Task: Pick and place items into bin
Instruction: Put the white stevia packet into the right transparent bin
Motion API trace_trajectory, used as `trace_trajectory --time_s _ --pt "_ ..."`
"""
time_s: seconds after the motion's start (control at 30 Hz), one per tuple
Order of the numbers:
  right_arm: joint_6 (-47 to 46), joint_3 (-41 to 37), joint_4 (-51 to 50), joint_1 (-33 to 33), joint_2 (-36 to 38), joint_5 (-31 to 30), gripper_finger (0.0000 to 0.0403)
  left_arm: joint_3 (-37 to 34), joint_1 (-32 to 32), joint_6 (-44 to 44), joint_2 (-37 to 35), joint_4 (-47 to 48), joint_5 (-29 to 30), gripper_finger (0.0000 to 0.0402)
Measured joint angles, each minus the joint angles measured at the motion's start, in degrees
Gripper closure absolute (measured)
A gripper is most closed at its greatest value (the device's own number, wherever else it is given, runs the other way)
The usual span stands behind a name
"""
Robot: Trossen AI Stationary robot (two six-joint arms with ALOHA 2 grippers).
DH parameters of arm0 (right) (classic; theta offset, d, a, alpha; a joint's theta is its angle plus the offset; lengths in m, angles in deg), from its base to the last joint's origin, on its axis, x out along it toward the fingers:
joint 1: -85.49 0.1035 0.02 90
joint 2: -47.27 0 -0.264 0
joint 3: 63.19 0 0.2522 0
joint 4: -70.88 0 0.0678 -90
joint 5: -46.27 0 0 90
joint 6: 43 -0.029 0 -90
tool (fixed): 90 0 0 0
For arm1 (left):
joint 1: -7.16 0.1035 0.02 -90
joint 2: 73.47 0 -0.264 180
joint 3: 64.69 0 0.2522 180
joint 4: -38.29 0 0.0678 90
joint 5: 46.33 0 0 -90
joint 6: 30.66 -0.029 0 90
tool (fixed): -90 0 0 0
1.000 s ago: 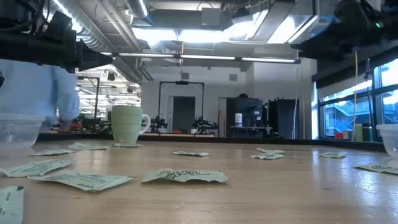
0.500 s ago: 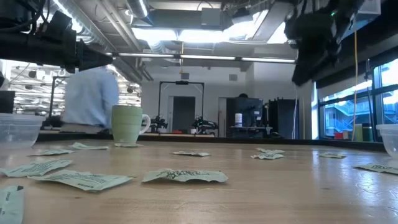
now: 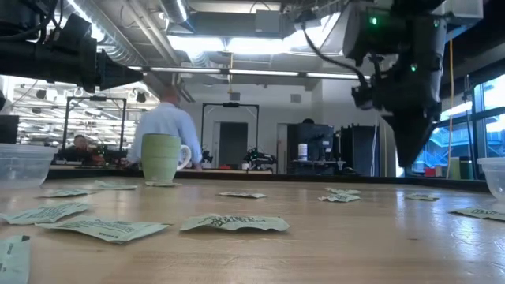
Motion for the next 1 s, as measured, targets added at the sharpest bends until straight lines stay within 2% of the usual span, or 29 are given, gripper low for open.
trace_trajectory --time_s 0.27,0.5,0.8,1.0 --pt "-2.85 -2.15 0.99 0.02 -2.58 4.89 0.0264 -0.01 -0.01 0.0 0.01 0.33 -0.02 0.0339" --pt "-2.59 -4.71 5.84 0.0 -3.85 5.1 0.0295 0.0 -0.02 0.0 0.13 1.16 0.0 0.0339" --pt "-2.42 -4.57 5.64 0.0 -5.0 4.77 0.032 0.0 0.0 -0.01 0.16 1.27 0.0 0.0339" --pt "-2.23 -4.61 5.57 0.0 -5.05 4.49 0.0355 0.0 -0.02 -0.02 0.16 1.29 0.02 0.0339"
